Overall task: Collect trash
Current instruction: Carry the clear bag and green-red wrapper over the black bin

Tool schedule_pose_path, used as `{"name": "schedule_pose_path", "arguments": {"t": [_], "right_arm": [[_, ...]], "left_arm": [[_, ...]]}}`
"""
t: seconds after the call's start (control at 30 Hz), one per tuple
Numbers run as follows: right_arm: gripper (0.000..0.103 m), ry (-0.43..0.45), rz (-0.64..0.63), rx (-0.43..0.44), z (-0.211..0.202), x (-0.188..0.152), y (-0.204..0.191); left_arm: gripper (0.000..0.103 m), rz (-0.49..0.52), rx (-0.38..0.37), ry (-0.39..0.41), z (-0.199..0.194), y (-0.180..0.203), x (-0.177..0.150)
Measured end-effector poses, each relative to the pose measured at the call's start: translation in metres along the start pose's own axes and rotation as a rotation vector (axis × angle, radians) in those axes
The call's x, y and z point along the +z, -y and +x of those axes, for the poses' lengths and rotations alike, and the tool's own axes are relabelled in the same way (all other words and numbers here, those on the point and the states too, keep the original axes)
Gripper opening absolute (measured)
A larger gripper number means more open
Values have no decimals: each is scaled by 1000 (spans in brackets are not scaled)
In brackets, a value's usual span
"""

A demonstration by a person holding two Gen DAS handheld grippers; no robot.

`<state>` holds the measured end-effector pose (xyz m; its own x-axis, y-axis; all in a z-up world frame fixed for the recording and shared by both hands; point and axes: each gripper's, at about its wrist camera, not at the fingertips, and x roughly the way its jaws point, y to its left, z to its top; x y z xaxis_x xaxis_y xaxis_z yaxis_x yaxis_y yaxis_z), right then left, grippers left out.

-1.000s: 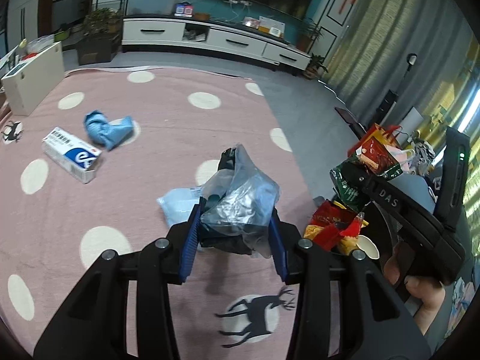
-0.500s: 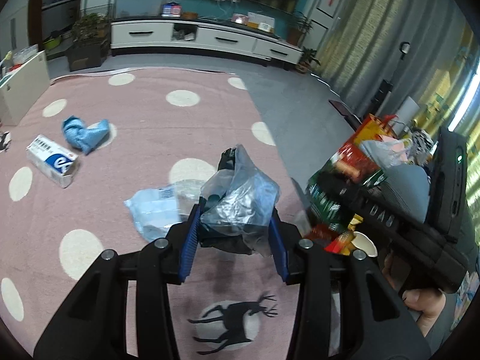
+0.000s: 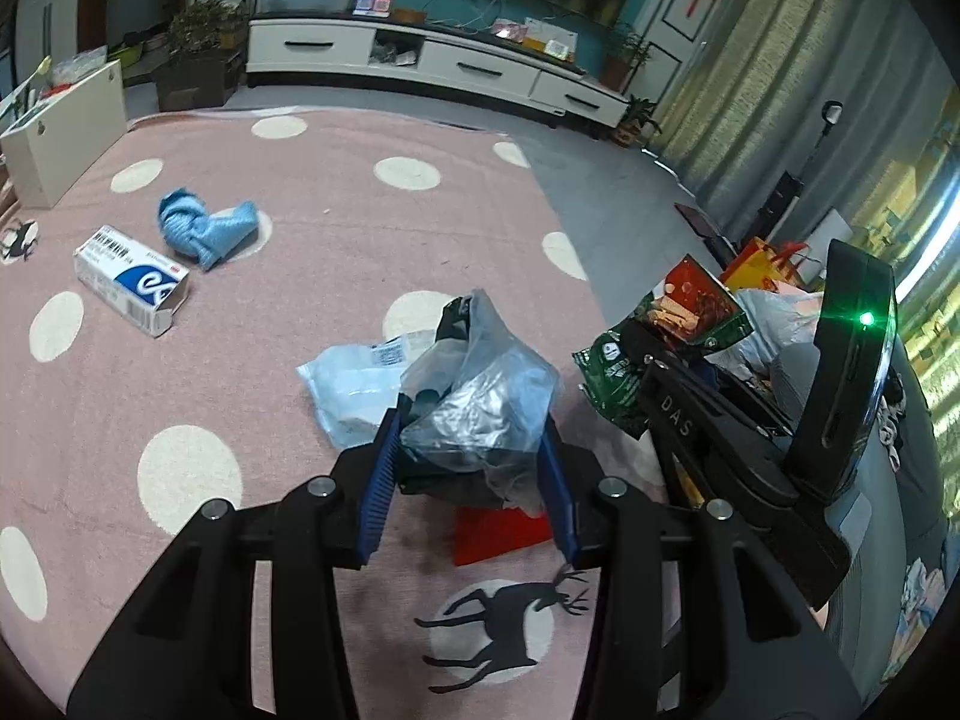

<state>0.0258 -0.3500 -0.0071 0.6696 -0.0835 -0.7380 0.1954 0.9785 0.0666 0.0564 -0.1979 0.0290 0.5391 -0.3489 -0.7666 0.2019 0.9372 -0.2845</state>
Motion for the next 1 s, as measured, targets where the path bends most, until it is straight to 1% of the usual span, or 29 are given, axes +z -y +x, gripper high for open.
{"name": "schedule_pose_path", "arguments": {"t": [0.07, 0.17, 0.27, 0.5, 0.7, 0.8, 1.0], "right_arm": [[27, 3, 26, 11, -5, 3, 10], [27, 13, 40, -9, -14, 5, 21], [27, 23, 67, -8, -26, 6, 33], [27, 52, 167, -64, -52, 10, 76], [27, 70, 255, -156, -70, 8, 122], [27, 69, 294, -189, -74, 4, 141], [28, 44, 380, -248, -80, -11, 184]], "left_arm": [[44, 18, -16, 2, 0, 8, 1], [44, 56, -31, -1, 3, 25, 1], [44, 81, -54, -12, 8, 40, 1], [44, 155, -99, -48, 29, 83, -2], [44, 214, -155, -83, 49, 122, -5], [44, 247, -182, -105, 61, 140, -8], [44, 310, -231, -161, 87, 174, -21]]}}
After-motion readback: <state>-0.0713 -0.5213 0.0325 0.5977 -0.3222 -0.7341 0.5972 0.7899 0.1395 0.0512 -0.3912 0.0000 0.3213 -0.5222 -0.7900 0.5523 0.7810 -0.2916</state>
